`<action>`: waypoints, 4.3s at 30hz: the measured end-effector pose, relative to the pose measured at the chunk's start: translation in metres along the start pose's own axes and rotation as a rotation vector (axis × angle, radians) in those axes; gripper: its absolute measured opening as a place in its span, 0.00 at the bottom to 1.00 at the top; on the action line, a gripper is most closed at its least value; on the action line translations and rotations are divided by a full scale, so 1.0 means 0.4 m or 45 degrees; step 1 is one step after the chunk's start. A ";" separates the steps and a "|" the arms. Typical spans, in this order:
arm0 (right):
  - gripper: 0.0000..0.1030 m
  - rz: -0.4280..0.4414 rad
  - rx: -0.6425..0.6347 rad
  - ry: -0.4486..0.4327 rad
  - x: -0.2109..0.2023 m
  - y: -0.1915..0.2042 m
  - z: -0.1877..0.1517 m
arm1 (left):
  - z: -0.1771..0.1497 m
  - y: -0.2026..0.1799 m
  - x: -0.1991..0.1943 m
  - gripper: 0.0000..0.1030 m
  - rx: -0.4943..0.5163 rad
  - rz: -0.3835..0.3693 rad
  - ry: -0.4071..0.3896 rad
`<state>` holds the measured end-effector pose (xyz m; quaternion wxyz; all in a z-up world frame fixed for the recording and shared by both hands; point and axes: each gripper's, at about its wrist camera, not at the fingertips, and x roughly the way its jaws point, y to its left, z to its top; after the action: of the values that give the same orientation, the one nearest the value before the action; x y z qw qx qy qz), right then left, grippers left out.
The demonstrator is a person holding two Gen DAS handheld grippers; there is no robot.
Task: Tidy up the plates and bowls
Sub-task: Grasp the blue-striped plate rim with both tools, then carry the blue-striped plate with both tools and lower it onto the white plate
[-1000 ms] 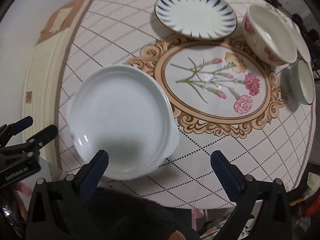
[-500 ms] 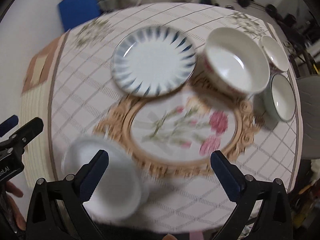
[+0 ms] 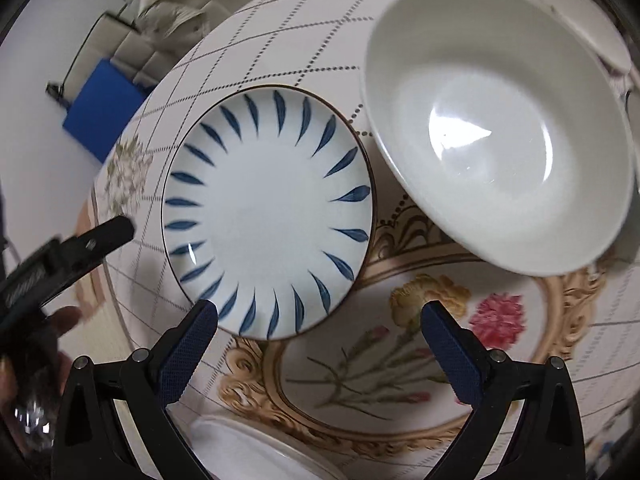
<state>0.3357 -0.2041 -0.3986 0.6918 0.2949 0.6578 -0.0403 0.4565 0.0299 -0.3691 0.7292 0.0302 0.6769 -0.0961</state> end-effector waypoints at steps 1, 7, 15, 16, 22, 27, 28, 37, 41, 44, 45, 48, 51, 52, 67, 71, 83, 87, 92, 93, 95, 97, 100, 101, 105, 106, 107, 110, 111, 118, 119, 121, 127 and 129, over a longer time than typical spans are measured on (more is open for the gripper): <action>0.98 0.017 0.020 0.000 0.006 -0.007 0.003 | 0.014 -0.004 0.012 0.98 0.012 -0.016 0.008; 0.76 0.150 0.120 0.000 0.045 -0.034 0.016 | 0.080 -0.057 0.075 0.71 0.146 -0.118 0.088; 0.28 0.119 0.166 -0.002 0.085 -0.040 0.034 | 0.106 -0.126 0.136 0.38 0.289 -0.110 0.138; 0.24 0.105 0.166 -0.005 0.088 -0.041 0.036 | 0.106 -0.129 0.135 0.37 0.292 -0.098 0.130; 0.15 0.102 0.127 -0.038 0.080 -0.051 0.037 | 0.090 -0.111 0.110 0.19 0.262 -0.083 0.075; 0.13 0.099 0.078 -0.053 0.061 -0.039 0.035 | 0.034 -0.074 0.080 0.16 0.241 -0.049 0.044; 0.13 0.101 0.065 -0.053 0.058 -0.036 0.033 | 0.018 -0.063 0.074 0.16 0.223 -0.052 0.039; 0.12 0.117 -0.036 -0.016 0.003 -0.006 0.001 | -0.072 -0.002 -0.004 0.15 0.125 -0.075 -0.029; 0.12 0.121 -0.083 -0.018 -0.037 0.017 -0.011 | -0.118 0.013 -0.055 0.15 0.121 -0.069 -0.058; 0.12 0.116 -0.136 -0.031 -0.080 0.035 -0.034 | -0.151 0.026 -0.092 0.15 0.114 -0.067 -0.085; 0.12 0.116 -0.158 -0.031 -0.095 0.042 -0.049 | -0.161 0.025 -0.104 0.15 0.107 -0.065 -0.094; 0.12 0.112 -0.212 -0.030 -0.131 0.054 -0.093 | -0.209 0.040 -0.139 0.15 0.086 -0.064 -0.113; 0.12 0.107 -0.253 -0.016 -0.156 0.060 -0.146 | -0.272 0.054 -0.167 0.15 0.055 -0.065 -0.116; 0.12 0.107 -0.267 -0.011 -0.163 0.061 -0.164 | -0.294 0.058 -0.174 0.15 0.045 -0.064 -0.117; 0.12 0.045 -0.468 0.178 -0.108 0.078 -0.422 | -0.637 0.135 -0.160 0.15 -0.140 -0.034 -0.032; 0.12 0.022 -0.499 0.228 -0.076 0.072 -0.458 | -0.684 0.144 -0.135 0.15 -0.166 -0.021 0.000; 0.12 -0.037 -0.552 0.288 -0.008 0.068 -0.508 | -0.732 0.157 -0.073 0.15 -0.195 0.005 0.082; 0.12 -0.054 -0.544 0.310 0.007 0.062 -0.515 | -0.742 0.150 -0.057 0.15 -0.192 0.001 0.097; 0.12 -0.066 -0.538 0.324 0.018 0.046 -0.518 | -0.740 0.138 -0.037 0.15 -0.188 -0.002 0.117; 0.12 -0.072 -0.538 0.328 0.021 0.043 -0.517 | -0.740 0.134 -0.032 0.15 -0.186 0.001 0.121; 0.12 -0.080 -0.534 0.334 0.027 0.038 -0.517 | -0.740 0.130 -0.023 0.15 -0.180 0.006 0.130; 0.12 -0.090 -0.531 0.335 0.034 0.036 -0.518 | -0.742 0.127 -0.016 0.15 -0.185 0.004 0.135; 0.12 -0.104 -0.532 0.340 0.047 0.036 -0.522 | -0.743 0.119 -0.007 0.15 -0.179 0.014 0.129; 0.12 -0.101 -0.525 0.341 0.048 0.033 -0.522 | -0.745 0.119 -0.010 0.15 -0.179 0.019 0.126; 0.13 -0.104 -0.522 0.339 0.052 0.038 -0.522 | -0.738 0.115 -0.011 0.15 -0.177 0.020 0.127; 0.13 -0.105 -0.520 0.339 0.053 0.039 -0.521 | -0.738 0.112 -0.011 0.15 -0.174 0.024 0.127; 0.13 -0.108 -0.522 0.339 0.054 0.041 -0.521 | -0.741 0.108 -0.013 0.15 -0.174 0.029 0.127; 0.15 -0.124 -0.524 0.339 0.055 0.046 -0.517 | -0.742 0.099 -0.013 0.17 -0.172 0.045 0.133; 0.16 -0.134 -0.527 0.340 0.057 0.050 -0.516 | -0.741 0.099 -0.015 0.19 -0.181 0.041 0.136; 0.19 -0.172 -0.502 0.360 0.060 0.062 -0.517 | -0.734 0.108 -0.021 0.23 -0.259 0.000 0.168; 0.21 -0.170 -0.500 0.362 0.059 0.064 -0.517 | -0.733 0.109 -0.021 0.23 -0.264 -0.004 0.170; 0.21 -0.177 -0.497 0.362 0.055 0.066 -0.516 | -0.734 0.109 -0.023 0.23 -0.269 -0.008 0.174; 0.23 -0.229 -0.511 0.327 0.037 0.081 -0.521 | -0.735 0.116 -0.037 0.23 -0.283 -0.004 0.155; 0.25 -0.234 -0.512 0.318 0.029 0.085 -0.526 | -0.735 0.121 -0.050 0.26 -0.289 0.004 0.138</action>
<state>0.1656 -0.0754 -0.3892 0.6432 0.0929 0.7572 0.0653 0.1754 0.1305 -0.3775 0.6903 -0.0464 0.7219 -0.0159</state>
